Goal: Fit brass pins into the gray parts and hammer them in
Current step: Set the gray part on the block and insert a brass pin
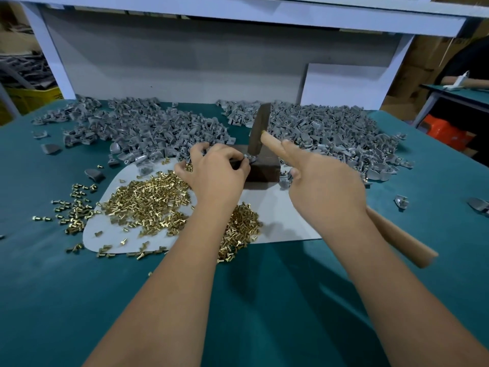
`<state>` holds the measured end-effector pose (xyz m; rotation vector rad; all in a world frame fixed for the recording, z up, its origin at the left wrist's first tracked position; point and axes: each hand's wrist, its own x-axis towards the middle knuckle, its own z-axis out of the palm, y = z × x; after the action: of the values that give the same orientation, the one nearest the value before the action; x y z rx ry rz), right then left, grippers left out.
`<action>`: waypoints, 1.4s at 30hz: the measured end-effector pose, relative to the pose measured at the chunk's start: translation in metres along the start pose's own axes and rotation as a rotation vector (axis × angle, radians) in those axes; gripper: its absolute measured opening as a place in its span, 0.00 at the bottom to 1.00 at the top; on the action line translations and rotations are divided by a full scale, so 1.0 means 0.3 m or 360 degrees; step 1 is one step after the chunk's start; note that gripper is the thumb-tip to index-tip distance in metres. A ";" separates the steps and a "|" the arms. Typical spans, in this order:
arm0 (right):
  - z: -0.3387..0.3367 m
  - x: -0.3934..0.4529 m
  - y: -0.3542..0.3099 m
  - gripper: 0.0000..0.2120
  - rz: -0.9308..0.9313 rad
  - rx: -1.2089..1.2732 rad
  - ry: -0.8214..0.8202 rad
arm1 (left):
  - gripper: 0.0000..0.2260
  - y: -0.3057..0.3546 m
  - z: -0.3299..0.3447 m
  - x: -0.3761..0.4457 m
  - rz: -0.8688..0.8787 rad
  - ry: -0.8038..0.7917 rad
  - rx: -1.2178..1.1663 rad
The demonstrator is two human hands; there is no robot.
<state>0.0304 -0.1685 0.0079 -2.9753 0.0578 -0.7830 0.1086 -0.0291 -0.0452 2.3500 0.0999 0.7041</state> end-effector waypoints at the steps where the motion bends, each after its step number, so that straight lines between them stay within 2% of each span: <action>1: -0.002 0.007 0.007 0.29 0.0014 0.0031 -0.0011 | 0.05 -0.002 -0.001 -0.002 0.0000 -0.0012 0.0011; 8: 0.032 0.016 0.038 0.25 0.0259 0.0247 0.0158 | 0.03 -0.011 -0.012 0.012 -0.0042 -0.0138 -0.0138; 14: 0.052 -0.005 0.141 0.17 0.0545 0.0179 -0.0015 | 0.08 0.002 -0.051 0.011 -0.0082 -0.0297 -0.0608; 17: 0.058 -0.014 0.179 0.15 0.0648 0.0169 -0.0126 | 0.07 0.000 -0.069 0.006 -0.0079 -0.0319 -0.0753; 21: 0.072 -0.011 0.190 0.10 0.0663 0.0172 -0.0290 | 0.09 0.002 -0.083 0.000 -0.0048 -0.0342 -0.0779; 27: 0.078 -0.007 0.181 0.11 0.0634 0.0068 -0.0320 | 0.11 0.004 -0.090 -0.007 -0.0004 -0.0374 -0.0808; 29: 0.080 -0.006 0.171 0.13 0.0581 -0.0078 -0.0269 | 0.11 0.002 -0.092 -0.008 0.0010 -0.0379 -0.0808; 31: 0.081 -0.004 0.156 0.13 0.0493 -0.0086 -0.0091 | 0.11 0.001 -0.092 -0.010 0.0023 -0.0387 -0.0799; 32: 0.083 -0.002 0.143 0.13 0.0432 0.0062 0.0017 | 0.11 0.002 -0.092 -0.011 0.0026 -0.0390 -0.0793; 34: 0.083 0.000 0.099 0.13 0.0333 0.0664 0.0102 | 0.10 0.003 -0.093 -0.011 0.0028 -0.0385 -0.0788; 37: 0.085 0.019 0.002 0.15 0.0278 0.1516 -0.0228 | 0.08 0.006 -0.094 -0.014 0.0043 -0.0375 -0.0725; 39: 0.090 0.051 -0.041 0.15 0.0311 0.1737 -0.0390 | 0.07 0.010 -0.092 -0.018 0.0070 -0.0374 -0.0664; 42: 0.089 0.116 -0.055 0.05 0.0313 0.1660 -0.0505 | 0.07 0.011 -0.091 -0.018 0.0062 -0.0349 -0.0651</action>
<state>0.0743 -0.1524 0.0029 -2.0092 -0.0587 -0.1835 0.0897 -0.0170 -0.0283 2.0209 -0.1721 0.4316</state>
